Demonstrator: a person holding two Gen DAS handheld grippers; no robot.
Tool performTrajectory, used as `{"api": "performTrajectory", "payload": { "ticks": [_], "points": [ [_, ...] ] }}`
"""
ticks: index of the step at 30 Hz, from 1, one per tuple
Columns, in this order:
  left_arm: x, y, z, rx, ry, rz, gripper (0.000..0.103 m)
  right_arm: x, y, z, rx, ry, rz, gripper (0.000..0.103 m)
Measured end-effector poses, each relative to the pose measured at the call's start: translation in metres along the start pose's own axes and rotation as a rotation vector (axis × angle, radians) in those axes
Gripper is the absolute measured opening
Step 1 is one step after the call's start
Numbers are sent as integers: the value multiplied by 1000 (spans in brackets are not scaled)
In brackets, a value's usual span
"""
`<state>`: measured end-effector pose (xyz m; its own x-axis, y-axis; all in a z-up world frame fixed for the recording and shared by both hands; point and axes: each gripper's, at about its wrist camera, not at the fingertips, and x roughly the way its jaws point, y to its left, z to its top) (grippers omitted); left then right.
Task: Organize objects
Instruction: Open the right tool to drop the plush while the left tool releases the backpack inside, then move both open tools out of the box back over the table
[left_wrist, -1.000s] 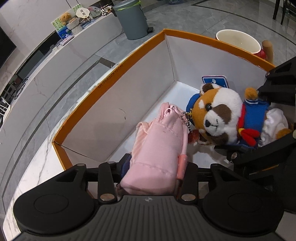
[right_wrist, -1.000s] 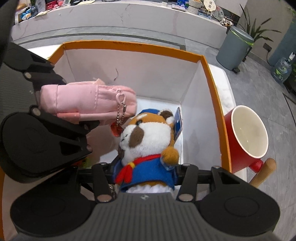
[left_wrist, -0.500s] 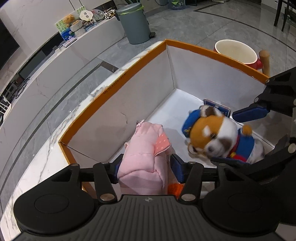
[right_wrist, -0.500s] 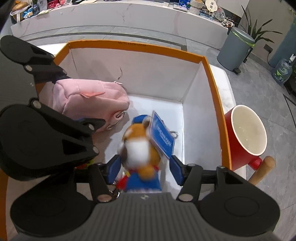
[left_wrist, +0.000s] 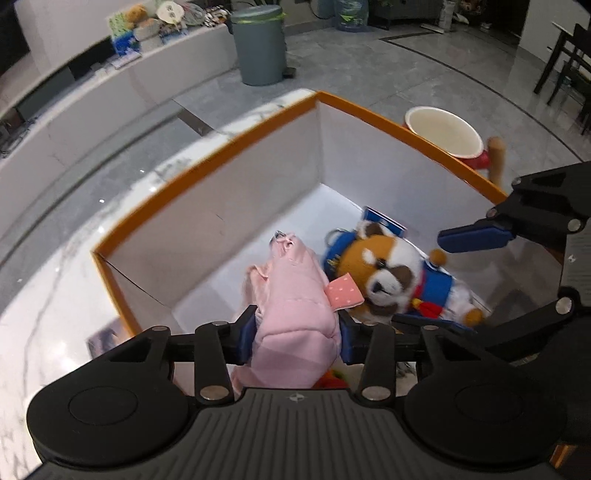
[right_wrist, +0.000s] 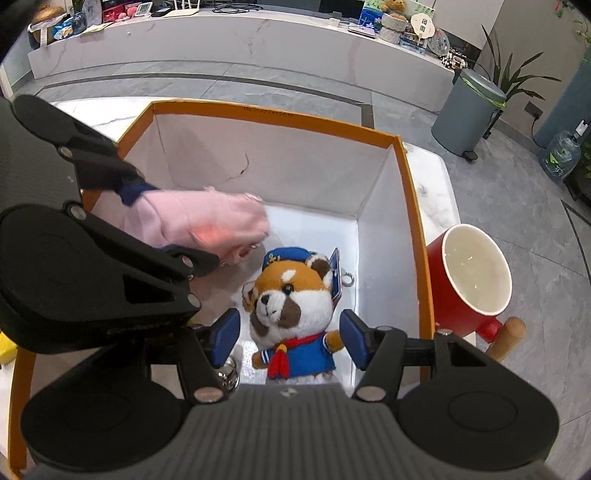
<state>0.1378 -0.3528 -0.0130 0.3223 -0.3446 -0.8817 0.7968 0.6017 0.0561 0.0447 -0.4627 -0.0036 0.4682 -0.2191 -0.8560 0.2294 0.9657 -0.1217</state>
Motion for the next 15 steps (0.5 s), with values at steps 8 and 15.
{"api": "performTrajectory", "payload": {
  "ticks": [8, 15],
  "points": [
    [-6, -19, -3, 91, 12, -95, 49, -6, -2, -17, -52, 25, 14, 62],
    [-23, -26, -6, 112, 1, -91, 52, -17, 0, -22, -64, 19, 15, 62]
  ]
}}
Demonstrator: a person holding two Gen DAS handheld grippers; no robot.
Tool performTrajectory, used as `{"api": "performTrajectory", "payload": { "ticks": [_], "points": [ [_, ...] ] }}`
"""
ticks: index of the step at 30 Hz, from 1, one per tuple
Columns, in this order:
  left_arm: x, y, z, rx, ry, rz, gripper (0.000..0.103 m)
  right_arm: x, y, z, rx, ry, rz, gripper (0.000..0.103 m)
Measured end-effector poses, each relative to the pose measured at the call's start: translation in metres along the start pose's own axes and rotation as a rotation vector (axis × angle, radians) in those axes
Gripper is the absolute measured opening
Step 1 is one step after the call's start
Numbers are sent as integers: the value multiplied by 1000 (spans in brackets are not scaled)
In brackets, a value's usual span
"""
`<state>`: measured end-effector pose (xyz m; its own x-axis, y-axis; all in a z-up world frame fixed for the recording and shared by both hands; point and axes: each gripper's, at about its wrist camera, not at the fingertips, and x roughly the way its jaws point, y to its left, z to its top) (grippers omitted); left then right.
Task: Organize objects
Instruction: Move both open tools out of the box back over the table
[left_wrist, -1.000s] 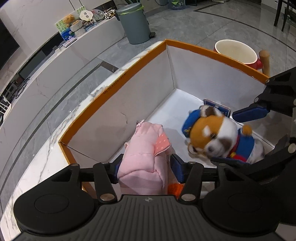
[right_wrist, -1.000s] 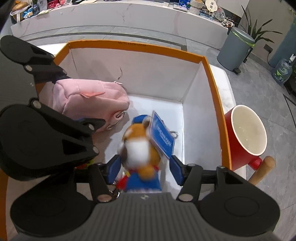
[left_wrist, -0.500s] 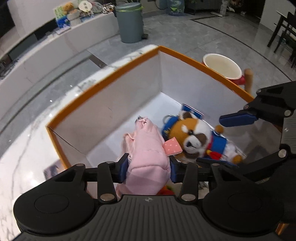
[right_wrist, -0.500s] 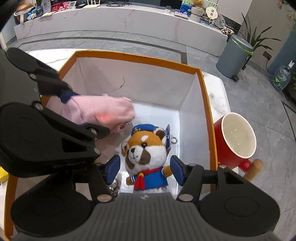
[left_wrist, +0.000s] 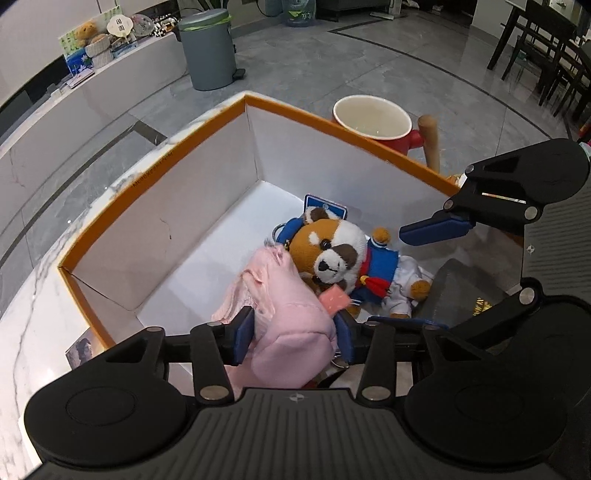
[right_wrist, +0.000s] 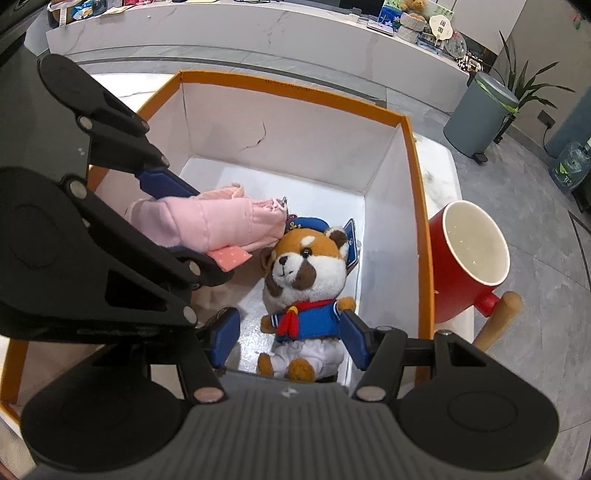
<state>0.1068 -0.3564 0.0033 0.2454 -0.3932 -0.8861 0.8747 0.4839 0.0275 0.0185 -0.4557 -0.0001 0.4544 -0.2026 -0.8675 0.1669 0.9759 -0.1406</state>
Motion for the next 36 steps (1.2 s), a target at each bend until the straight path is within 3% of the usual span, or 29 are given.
{"api": "performTrajectory", "payload": {
  "ticks": [6, 20, 29, 36],
  "points": [
    [-31, 5, -2, -34, -24, -34, 54, -22, 7, 6, -15, -25, -16, 64],
    [-128, 23, -28, -47, -167, 55, 65, -103, 42, 23, -40, -141, -86, 66],
    [-194, 46, -72, -99, -296, 135, 73, -157, 96, 40, -70, -262, -89, 68],
    [-225, 68, -113, -153, -371, 185, 83, -170, 145, 47, -94, -306, -65, 68]
  ]
}}
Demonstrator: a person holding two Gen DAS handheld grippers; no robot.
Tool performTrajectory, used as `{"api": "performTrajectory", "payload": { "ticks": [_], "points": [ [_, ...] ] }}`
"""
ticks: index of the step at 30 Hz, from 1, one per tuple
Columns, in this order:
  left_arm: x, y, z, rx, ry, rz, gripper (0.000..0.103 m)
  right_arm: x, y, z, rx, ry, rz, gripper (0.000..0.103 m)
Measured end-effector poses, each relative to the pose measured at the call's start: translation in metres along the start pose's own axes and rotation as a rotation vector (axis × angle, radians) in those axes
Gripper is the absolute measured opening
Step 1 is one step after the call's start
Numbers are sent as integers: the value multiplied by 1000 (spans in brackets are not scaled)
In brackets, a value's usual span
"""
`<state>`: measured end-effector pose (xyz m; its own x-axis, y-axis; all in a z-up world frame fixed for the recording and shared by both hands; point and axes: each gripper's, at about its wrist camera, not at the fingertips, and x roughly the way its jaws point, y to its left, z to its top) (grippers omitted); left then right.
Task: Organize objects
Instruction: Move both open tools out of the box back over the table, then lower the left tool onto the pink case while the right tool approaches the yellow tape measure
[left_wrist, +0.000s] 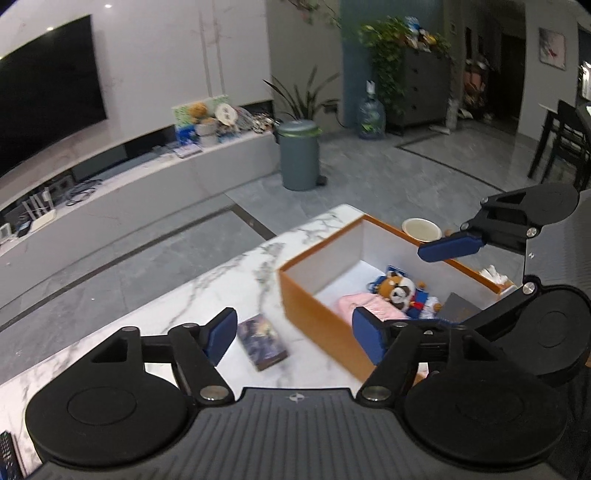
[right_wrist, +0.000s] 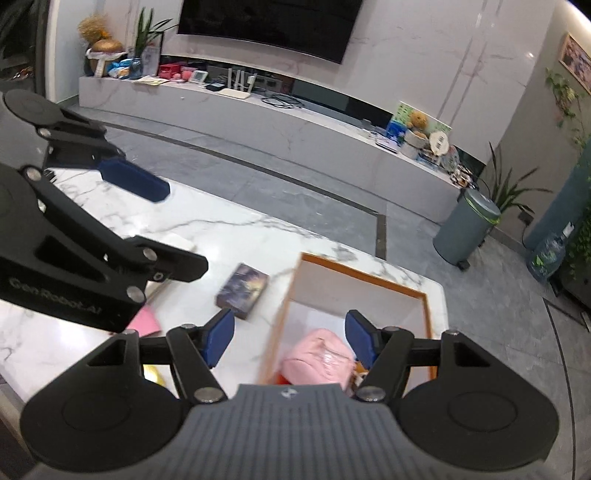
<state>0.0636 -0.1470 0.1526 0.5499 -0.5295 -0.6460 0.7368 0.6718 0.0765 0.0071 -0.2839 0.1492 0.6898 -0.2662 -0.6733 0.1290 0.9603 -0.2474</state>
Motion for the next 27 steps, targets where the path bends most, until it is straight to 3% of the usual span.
{"api": "performTrajectory", "payload": {
  "ticks": [7, 14, 19, 23, 27],
  "points": [
    [-17, 38, -45, -130, -89, 56, 87, 2, 45, 5, 5, -81, 59, 73],
    [-5, 65, -112, -239, -164, 161, 87, 40, 82, -39, 90, -232, 154, 73],
    [15, 78, -145, -303, -128, 191, 87, 68, 102, -72, 123, -235, 214, 74],
    [30, 79, -148, -293, -68, 178, 87, 84, 115, -95, 96, -230, 234, 75],
    [38, 80, -156, -281, -33, 167, 87, 101, 115, -111, 127, -171, 271, 76]
  ]
}}
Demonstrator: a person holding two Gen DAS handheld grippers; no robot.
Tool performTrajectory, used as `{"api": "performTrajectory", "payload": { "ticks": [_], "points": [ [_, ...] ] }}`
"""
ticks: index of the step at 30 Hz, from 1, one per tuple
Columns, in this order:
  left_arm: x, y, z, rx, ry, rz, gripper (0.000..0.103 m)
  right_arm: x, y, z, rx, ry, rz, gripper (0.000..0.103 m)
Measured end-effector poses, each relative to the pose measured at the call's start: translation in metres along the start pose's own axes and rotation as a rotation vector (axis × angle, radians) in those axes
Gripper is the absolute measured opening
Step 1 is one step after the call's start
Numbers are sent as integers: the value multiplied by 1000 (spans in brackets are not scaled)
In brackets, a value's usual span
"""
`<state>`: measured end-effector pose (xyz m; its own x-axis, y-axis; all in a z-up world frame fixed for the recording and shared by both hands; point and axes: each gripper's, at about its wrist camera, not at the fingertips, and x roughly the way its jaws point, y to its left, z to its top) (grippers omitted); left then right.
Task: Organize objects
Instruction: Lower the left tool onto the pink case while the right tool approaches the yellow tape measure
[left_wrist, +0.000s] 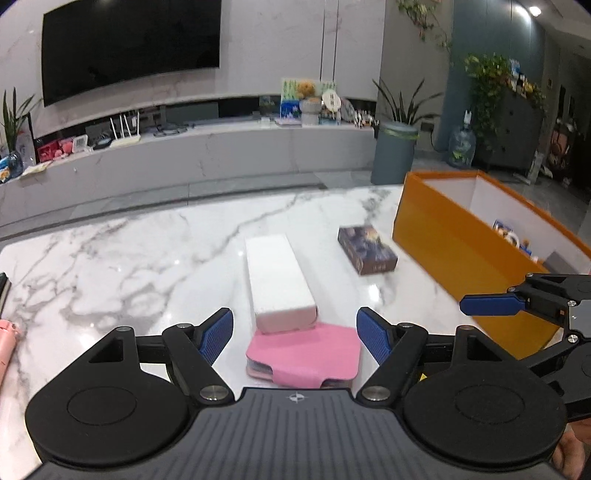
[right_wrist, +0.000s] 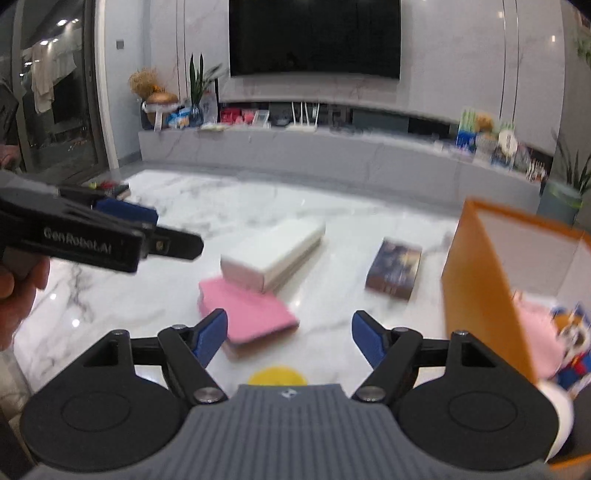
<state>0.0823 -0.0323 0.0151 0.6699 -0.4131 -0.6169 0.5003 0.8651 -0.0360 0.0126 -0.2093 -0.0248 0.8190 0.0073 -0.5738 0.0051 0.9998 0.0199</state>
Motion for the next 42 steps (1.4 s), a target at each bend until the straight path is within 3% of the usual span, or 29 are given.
{"api": "performTrajectory", "payload": {
  "ticks": [15, 19, 23, 26, 28, 32, 36, 39, 42],
  "points": [
    [61, -20, -40, 129, 161, 7, 87, 22, -21, -9, 88, 109, -14, 77],
    [61, -24, -44, 158, 131, -11, 89, 29, -25, -10, 106, 131, -20, 77],
    [62, -32, -47, 209, 150, -36, 93, 30, -26, -9, 115, 134, -19, 76],
    [66, -41, -52, 303, 160, 32, 94, 29, -28, -8, 121, 136, -17, 76],
    [66, -38, -54, 311, 171, 55, 94, 29, -28, -8, 123, 140, -17, 77],
    [61, -15, -52, 202, 248, 46, 88, 29, -26, -9, 109, 147, -20, 77],
    [53, 31, -50, -55, 315, 120, 85, 29, -25, -8, 97, 145, -19, 77],
    [42, 66, -48, -258, 308, 185, 79, 28, -25, -9, 92, 149, -14, 77],
    [25, 79, -42, -352, 248, 202, 80, 27, -22, -9, 80, 153, -4, 77]
  ]
}}
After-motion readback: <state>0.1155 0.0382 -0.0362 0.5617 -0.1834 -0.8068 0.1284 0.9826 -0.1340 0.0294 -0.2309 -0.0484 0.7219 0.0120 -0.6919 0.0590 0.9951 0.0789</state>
